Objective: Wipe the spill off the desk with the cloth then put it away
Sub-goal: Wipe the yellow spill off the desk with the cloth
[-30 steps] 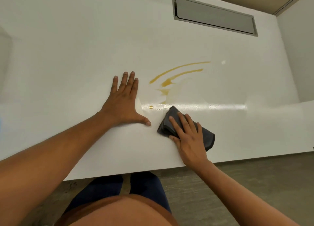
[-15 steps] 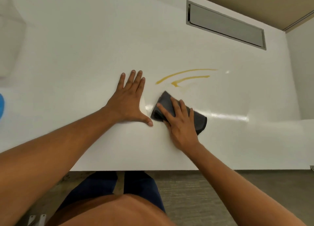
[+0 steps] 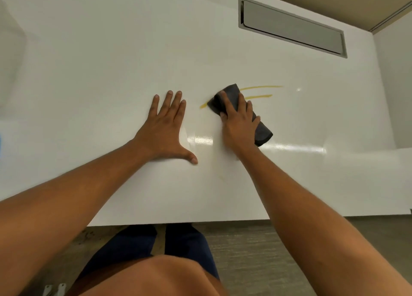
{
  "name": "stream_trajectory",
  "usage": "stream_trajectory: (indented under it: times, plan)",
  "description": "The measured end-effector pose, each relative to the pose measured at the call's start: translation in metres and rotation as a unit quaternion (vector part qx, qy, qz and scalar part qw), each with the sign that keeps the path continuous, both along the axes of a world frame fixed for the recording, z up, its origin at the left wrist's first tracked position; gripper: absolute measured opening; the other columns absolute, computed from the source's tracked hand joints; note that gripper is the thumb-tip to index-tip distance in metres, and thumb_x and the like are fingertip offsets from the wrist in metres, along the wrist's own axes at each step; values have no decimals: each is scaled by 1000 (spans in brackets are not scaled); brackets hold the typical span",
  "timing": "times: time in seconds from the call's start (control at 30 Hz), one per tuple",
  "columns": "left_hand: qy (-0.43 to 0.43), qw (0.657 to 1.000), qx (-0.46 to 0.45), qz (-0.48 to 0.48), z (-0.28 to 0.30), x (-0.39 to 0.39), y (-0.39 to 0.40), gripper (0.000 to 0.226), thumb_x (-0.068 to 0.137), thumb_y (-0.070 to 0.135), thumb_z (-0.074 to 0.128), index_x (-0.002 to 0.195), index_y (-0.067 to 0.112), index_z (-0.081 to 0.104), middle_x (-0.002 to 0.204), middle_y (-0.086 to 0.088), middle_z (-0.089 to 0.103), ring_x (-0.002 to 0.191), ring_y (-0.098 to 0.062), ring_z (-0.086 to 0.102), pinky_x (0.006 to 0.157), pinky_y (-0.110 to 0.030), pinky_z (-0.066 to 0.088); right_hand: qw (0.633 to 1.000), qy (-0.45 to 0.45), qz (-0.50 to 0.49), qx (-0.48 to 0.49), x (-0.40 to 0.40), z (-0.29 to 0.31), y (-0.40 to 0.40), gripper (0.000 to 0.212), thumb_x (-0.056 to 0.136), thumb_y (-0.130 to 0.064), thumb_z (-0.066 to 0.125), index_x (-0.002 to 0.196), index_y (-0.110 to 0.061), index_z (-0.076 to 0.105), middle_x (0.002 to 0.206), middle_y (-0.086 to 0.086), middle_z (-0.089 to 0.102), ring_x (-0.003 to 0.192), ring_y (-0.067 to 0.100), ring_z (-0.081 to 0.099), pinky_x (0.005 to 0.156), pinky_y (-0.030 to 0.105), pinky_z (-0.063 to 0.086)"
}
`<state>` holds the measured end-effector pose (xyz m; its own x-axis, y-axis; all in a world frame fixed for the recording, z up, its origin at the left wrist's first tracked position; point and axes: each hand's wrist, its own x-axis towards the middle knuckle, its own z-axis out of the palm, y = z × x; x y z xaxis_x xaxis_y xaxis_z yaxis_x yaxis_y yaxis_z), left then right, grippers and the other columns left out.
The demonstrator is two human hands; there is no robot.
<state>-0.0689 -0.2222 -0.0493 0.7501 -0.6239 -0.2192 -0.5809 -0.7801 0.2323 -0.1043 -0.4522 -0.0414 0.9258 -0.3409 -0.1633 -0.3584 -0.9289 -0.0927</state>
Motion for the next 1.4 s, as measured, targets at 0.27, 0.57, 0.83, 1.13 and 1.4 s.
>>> stream_trajectory:
  times: [0.27,0.57,0.83,1.13,1.4]
  plan:
    - [-8,1000,-13,1,-3,0,0,150,66,112,12,169,4,-3,179,-14,-16,165,-31,-20,133,-61,-6,992,41,116,21,-171,10,-6,57,112,-40,36,162,-51,12,175,7,13,161,35,8,126,62,16]
    - [-86,996,-15,11,-12,-5,-3,118,92,92,9,168,2,13,179,-17,5,167,-35,1,133,-62,7,990,-11,-142,-2,-54,-2,-96,60,109,-35,40,161,-50,15,171,10,19,154,37,21,115,68,26]
    - [-110,994,-5,7,-12,-4,-2,115,94,89,8,167,1,16,179,-18,9,167,-36,6,133,-62,9,995,-10,102,-15,-87,1,5,63,109,-34,43,163,-47,14,171,11,23,156,39,21,118,64,27]
    - [-104,994,4,20,-12,-4,-4,108,97,86,12,168,3,14,180,-16,6,167,-33,4,134,-60,7,979,53,197,20,-212,10,7,85,100,-18,59,163,-49,11,176,6,8,161,39,7,122,69,19]
    - [-107,994,7,19,-14,-5,-5,107,98,84,17,168,3,14,180,-15,6,167,-34,3,134,-59,6,1000,-18,3,-7,-33,-8,-62,59,109,-36,41,161,-50,17,171,8,22,155,36,21,116,66,25]
